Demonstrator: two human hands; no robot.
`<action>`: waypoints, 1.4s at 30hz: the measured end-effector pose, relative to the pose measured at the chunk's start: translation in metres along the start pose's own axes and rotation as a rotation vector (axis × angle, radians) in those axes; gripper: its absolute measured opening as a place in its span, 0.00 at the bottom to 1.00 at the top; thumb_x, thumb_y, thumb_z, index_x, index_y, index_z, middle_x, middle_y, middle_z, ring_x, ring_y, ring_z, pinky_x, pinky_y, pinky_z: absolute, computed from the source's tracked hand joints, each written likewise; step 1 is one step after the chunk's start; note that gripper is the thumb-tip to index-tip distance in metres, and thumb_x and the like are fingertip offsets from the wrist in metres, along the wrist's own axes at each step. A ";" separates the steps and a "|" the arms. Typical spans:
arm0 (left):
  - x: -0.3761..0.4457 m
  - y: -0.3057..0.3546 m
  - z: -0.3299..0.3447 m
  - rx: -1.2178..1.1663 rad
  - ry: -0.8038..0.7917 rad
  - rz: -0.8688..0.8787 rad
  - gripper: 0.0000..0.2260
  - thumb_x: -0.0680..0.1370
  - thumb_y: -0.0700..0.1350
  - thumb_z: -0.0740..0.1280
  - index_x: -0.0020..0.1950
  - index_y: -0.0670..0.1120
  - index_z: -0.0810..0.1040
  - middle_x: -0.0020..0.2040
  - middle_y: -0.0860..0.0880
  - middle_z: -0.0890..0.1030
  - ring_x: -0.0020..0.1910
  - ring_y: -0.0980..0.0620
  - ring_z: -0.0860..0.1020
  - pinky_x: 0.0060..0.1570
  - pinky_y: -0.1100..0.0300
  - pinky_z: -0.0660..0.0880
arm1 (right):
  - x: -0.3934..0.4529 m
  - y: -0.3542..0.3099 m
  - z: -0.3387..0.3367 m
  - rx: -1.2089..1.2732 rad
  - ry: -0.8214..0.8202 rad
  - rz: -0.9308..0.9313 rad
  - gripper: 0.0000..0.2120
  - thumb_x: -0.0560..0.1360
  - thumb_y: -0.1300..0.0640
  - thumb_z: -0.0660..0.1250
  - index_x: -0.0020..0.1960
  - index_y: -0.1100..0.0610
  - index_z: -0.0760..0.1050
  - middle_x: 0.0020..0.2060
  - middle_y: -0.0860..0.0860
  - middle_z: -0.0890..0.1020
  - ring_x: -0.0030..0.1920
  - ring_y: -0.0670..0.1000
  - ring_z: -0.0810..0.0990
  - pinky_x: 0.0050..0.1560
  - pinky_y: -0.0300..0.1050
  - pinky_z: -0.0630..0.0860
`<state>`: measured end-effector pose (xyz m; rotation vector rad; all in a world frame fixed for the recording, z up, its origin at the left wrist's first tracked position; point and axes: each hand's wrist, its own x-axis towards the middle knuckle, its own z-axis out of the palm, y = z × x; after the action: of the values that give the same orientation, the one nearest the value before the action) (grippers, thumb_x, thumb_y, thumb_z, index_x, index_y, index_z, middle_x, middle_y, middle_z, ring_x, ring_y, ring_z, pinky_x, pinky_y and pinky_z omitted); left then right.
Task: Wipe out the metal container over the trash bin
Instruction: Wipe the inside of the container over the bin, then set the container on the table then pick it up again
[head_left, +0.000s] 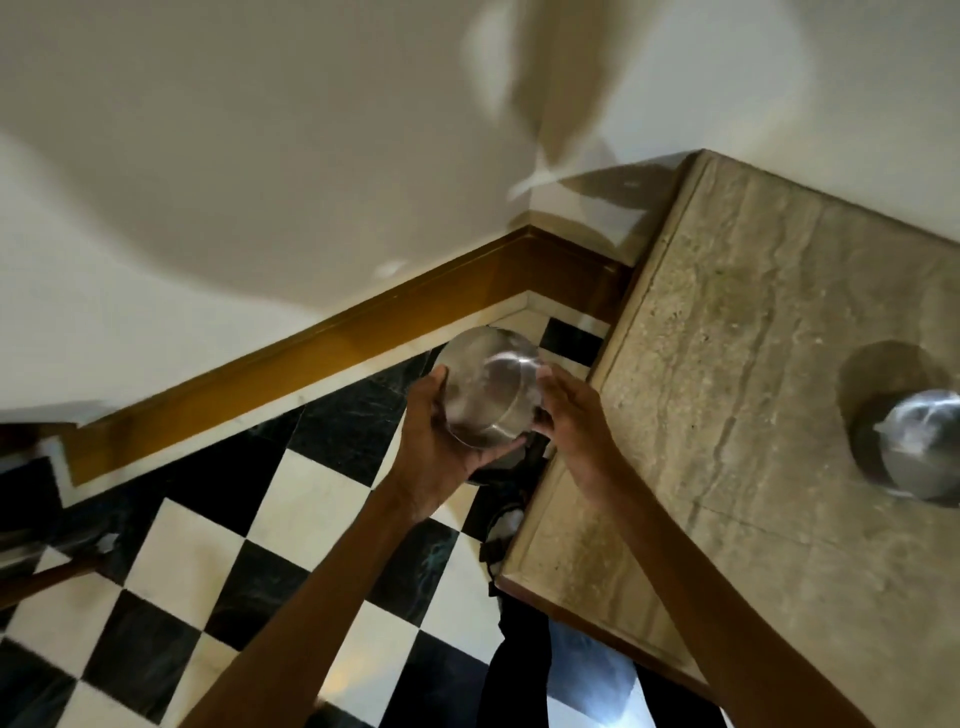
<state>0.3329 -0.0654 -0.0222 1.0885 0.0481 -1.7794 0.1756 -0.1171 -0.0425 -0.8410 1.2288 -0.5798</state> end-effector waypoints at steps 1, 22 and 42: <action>0.001 -0.002 0.010 -0.027 0.014 -0.015 0.24 0.73 0.62 0.68 0.64 0.52 0.82 0.70 0.37 0.75 0.64 0.36 0.78 0.64 0.33 0.73 | -0.003 -0.005 -0.006 0.019 0.012 -0.023 0.16 0.82 0.50 0.59 0.67 0.49 0.75 0.63 0.53 0.80 0.64 0.53 0.79 0.54 0.54 0.83; 0.129 -0.146 0.300 0.680 0.224 0.146 0.10 0.85 0.50 0.60 0.50 0.50 0.80 0.50 0.47 0.81 0.50 0.51 0.79 0.55 0.44 0.79 | -0.011 -0.087 -0.324 -0.413 0.555 -0.092 0.09 0.80 0.58 0.65 0.54 0.61 0.82 0.45 0.58 0.86 0.47 0.57 0.84 0.48 0.53 0.79; 0.124 -0.211 0.305 0.730 0.575 0.263 0.09 0.83 0.50 0.62 0.56 0.47 0.77 0.55 0.41 0.79 0.53 0.41 0.79 0.53 0.41 0.80 | -0.050 -0.068 -0.382 -0.540 0.711 0.002 0.14 0.79 0.61 0.63 0.63 0.60 0.79 0.59 0.62 0.81 0.58 0.59 0.81 0.60 0.47 0.75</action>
<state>-0.0346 -0.1987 -0.0151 2.0018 -0.4064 -1.2064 -0.2025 -0.2088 0.0003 -1.1251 2.0946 -0.5712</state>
